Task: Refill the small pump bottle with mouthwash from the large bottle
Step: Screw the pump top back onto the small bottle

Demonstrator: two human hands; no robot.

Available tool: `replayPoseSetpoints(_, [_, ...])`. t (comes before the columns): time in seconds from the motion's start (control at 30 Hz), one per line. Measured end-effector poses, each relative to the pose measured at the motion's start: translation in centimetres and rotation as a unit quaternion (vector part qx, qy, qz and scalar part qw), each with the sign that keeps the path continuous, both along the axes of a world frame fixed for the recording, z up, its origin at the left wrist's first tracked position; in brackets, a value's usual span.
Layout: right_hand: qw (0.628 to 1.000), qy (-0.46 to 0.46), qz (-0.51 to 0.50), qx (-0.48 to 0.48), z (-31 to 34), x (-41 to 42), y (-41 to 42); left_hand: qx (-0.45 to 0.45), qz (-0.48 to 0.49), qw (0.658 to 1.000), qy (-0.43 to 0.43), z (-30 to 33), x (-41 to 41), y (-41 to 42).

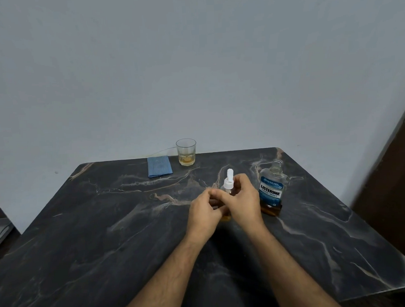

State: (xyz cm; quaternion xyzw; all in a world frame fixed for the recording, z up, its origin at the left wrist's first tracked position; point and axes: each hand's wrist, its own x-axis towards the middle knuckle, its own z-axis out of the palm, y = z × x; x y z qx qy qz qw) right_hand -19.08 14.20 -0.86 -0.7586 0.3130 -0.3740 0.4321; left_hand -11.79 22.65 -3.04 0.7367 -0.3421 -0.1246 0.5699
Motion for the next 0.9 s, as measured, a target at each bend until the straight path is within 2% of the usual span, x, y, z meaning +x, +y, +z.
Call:
replayPoseSetpoints(0.17, [0.985,0.019,0.170,0.033,0.1,-0.8,-2.3,-0.017,-0.046,0.999,0.017,-0.4,1.1,0.2])
replayPoseSetpoints(0.23, [0.981,0.023,0.192,0.027,-0.1,-0.9,-2.6,-0.020,-0.050,0.998,0.031,-0.6,1.4,0.1])
replayPoseSetpoints(0.53, [0.999,0.040,0.013,-0.033,-1.4,0.7,-2.5,-0.013,-0.054,0.997,0.055,-1.0,2.8,-0.6])
replayPoseSetpoints(0.9, [0.994,0.102,0.000,-0.047,-1.6,1.0,-2.5,-0.017,-0.013,0.998,0.060,-2.1,3.9,0.2])
